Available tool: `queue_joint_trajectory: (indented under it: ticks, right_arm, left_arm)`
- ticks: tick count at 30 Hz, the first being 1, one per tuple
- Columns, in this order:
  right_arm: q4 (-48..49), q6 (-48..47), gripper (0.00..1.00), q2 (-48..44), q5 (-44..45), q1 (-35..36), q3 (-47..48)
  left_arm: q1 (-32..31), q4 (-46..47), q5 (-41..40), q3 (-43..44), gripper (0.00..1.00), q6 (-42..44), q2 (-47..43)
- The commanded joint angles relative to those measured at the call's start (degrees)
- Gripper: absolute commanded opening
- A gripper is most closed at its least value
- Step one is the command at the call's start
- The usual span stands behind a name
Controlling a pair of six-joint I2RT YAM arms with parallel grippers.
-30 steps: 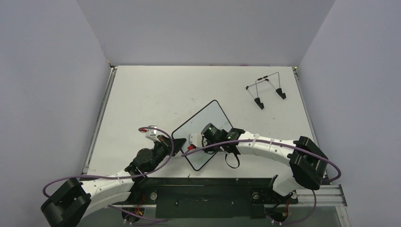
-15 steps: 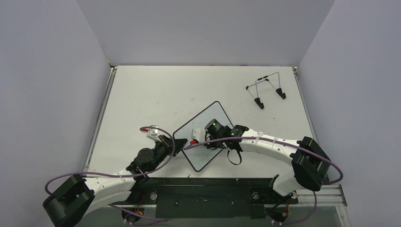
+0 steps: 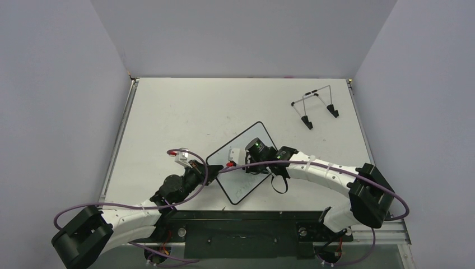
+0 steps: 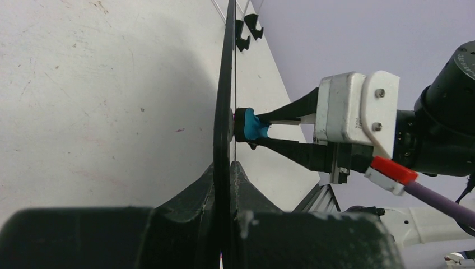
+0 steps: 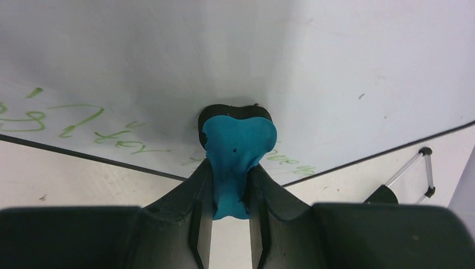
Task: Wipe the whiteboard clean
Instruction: Erase the whiteboard at the center of the board.
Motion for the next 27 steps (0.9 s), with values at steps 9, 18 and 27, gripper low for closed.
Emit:
queue_joint_trajectory:
  ticks: [9,18,27]
  right_arm:
    - [-1.44,-2.16,0.0,-0.32,-3.17,5.78,1.18]
    - [-1.63,-1.19,0.0,-2.51,-6.27,-0.29,0.42]
    - [-0.89,-2.73,0.0,-0.8,-2.1,4.39,0.72]
  left_arm:
    - [-0.06,6.94,2.76,4.1,0.0,-1.63,-0.44]
    - [0.04,7.85,3.3,4.38,0.0,-1.57,0.81]
    - [0.05,8.22,2.87,3.84,0.0,-2.08,0.38]
